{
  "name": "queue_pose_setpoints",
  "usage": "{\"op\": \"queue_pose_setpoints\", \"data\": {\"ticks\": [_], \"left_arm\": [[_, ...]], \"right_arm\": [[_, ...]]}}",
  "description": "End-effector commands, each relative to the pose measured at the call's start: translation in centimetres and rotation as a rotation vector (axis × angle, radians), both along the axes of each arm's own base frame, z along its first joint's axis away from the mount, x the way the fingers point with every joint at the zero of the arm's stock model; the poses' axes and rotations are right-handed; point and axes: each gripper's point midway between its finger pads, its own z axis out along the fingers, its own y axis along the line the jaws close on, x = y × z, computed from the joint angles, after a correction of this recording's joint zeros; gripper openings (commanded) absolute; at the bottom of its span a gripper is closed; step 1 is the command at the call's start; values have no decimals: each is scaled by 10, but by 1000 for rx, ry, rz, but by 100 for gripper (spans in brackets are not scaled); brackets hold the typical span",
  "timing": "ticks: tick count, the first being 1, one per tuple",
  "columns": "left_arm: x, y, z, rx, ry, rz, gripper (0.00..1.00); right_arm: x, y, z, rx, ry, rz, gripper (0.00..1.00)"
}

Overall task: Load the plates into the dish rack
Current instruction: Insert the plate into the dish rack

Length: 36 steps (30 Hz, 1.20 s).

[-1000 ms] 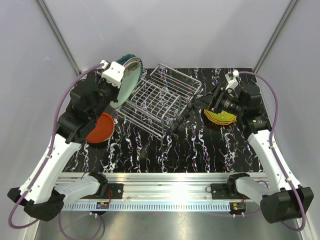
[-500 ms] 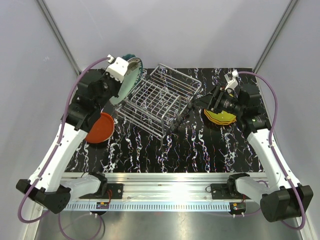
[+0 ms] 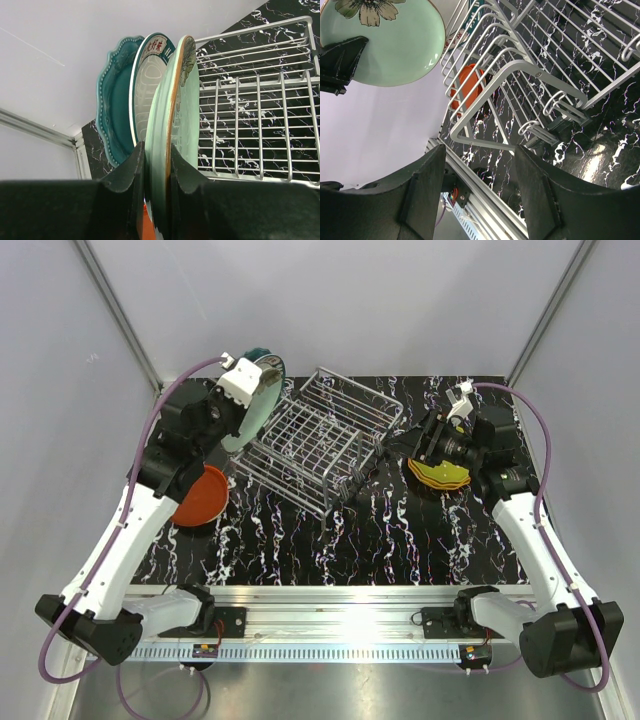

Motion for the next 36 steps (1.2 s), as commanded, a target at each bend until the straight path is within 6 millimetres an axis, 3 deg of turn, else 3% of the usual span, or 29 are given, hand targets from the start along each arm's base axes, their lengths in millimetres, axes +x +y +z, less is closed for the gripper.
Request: {"op": "queue_pose_setpoints", "data": {"ticks": [1, 8, 14, 31, 36], "left_arm": [[7, 5, 77, -72, -255, 24, 0], [3, 8, 91, -87, -283, 26, 0], [6, 9, 87, -84, -274, 30, 0], [-29, 22, 124, -164, -371, 14, 0], [-20, 20, 109, -142, -338, 20, 0]], "right_arm": [[3, 0, 21, -7, -84, -3, 64], [4, -1, 23, -16, -86, -7, 64], [6, 0, 19, -15, -66, -8, 64], [7, -1, 16, -19, -52, -12, 64], [7, -1, 15, -21, -49, -13, 64]]}}
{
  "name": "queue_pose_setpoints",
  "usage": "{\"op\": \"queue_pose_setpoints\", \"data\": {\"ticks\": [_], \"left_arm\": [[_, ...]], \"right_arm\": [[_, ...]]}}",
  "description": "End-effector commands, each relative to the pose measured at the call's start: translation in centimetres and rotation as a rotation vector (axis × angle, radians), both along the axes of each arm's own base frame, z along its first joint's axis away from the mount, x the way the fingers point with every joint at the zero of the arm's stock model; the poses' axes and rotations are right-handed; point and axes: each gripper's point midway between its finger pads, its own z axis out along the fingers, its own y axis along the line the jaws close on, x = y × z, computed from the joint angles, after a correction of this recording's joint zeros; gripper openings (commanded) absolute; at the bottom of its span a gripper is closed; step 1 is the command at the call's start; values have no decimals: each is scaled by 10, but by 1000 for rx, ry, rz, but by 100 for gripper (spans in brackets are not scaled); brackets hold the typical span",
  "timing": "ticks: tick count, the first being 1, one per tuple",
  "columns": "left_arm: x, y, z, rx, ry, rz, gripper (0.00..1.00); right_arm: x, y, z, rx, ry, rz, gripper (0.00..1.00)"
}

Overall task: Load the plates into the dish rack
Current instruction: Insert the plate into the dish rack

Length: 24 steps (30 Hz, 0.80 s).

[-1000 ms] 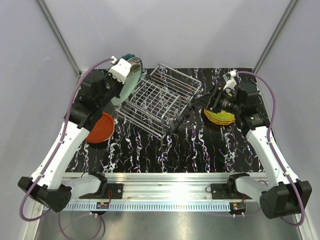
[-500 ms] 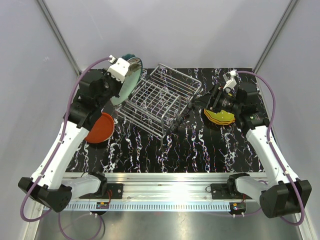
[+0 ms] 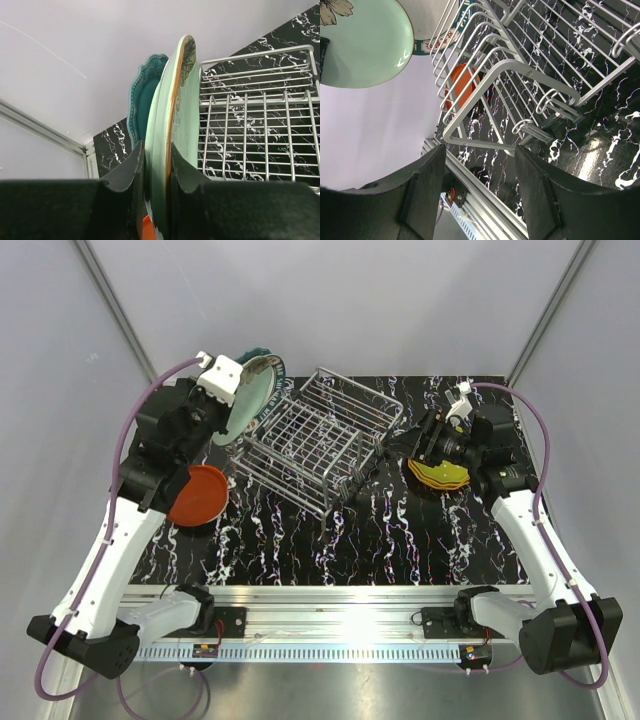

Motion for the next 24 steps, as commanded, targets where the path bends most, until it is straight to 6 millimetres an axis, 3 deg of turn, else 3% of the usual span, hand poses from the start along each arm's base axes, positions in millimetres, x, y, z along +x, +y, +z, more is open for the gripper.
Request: {"op": "queue_pose_setpoints", "data": {"ticks": [1, 24], "left_arm": [[-3, 4, 74, -90, -240, 8, 0], [28, 0, 32, -44, -152, 56, 0]], "right_arm": [[4, 1, 22, -1, -70, -1, 64], [8, -1, 13, -27, -64, -8, 64]]}}
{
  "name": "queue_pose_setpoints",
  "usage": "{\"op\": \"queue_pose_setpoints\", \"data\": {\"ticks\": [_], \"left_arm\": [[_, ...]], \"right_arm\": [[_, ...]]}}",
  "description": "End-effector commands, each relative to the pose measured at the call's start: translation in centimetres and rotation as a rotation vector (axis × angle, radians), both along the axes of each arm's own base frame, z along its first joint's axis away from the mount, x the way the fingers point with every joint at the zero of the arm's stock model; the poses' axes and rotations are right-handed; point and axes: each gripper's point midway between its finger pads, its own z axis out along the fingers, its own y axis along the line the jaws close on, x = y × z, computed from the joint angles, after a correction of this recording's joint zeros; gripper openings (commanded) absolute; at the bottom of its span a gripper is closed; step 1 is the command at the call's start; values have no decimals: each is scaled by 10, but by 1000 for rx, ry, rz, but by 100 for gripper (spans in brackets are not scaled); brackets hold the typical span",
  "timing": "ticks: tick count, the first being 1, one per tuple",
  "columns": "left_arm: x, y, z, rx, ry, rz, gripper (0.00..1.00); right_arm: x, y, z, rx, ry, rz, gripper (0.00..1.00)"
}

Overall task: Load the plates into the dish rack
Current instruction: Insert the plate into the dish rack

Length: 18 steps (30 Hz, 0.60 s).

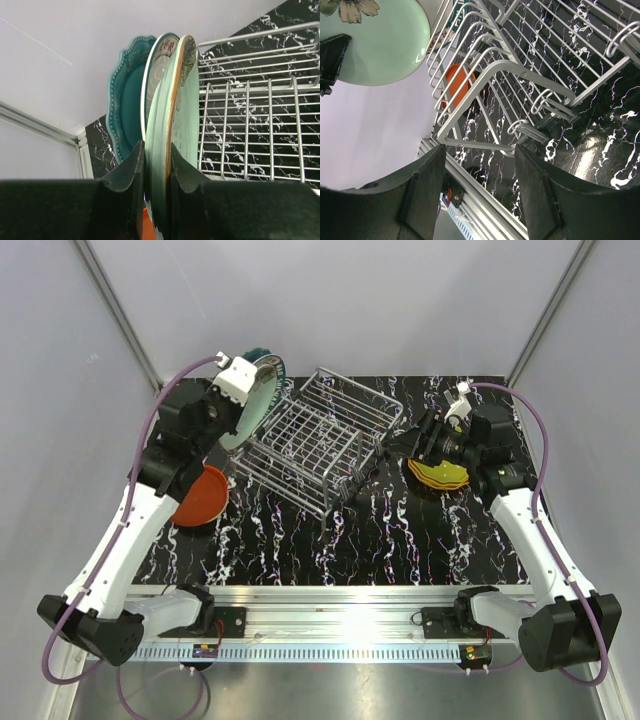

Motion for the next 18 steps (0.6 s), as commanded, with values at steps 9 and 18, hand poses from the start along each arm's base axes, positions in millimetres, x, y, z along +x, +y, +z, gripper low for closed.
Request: {"op": "queue_pose_setpoints", "data": {"ticks": [9, 18], "left_arm": [[16, 3, 53, -60, -195, 47, 0], [20, 2, 49, -56, -179, 54, 13]], "right_arm": [[6, 0, 17, -15, -68, -4, 64], [8, -1, 14, -23, -67, -9, 64]]}}
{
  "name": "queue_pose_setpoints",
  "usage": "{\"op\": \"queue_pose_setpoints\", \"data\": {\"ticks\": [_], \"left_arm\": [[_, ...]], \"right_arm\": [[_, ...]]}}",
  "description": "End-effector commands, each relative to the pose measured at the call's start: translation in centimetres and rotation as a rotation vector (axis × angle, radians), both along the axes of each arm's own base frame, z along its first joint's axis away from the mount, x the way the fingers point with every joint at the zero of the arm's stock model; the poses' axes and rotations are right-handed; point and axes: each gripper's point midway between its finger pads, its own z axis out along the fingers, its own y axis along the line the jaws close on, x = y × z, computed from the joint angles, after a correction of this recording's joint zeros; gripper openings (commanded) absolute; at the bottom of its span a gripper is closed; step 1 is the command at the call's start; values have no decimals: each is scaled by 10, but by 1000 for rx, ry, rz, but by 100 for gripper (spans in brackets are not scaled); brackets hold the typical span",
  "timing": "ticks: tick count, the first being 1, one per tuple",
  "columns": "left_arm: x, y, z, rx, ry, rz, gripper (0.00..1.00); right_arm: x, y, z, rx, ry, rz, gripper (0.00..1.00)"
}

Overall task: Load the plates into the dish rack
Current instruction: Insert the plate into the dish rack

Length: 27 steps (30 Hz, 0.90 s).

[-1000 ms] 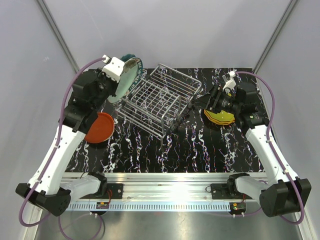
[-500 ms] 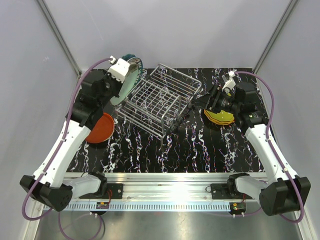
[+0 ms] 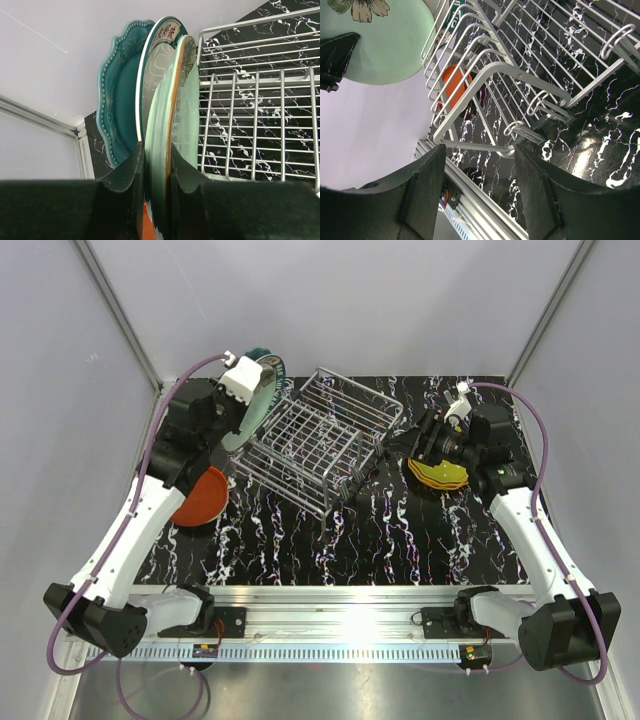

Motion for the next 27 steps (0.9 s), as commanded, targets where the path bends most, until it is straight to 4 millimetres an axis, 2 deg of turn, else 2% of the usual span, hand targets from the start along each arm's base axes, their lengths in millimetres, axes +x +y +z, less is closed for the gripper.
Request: {"op": "queue_pose_setpoints", "data": {"ticks": [1, 5, 12, 17, 27], "left_arm": [[8, 2, 68, -80, -225, 24, 14], [9, 2, 66, -74, -219, 28, 20], [14, 1, 61, -61, -204, 35, 21], [19, 1, 54, -22, -183, 52, 27], [19, -2, 53, 16, -185, 69, 38]], "right_arm": [[6, 0, 15, -9, -56, -4, 64], [6, 0, 15, -9, -56, -4, 64], [6, 0, 13, -13, -57, -8, 64], [6, 0, 12, -16, -58, -8, 65], [7, -1, 12, -17, -58, -11, 64]]}}
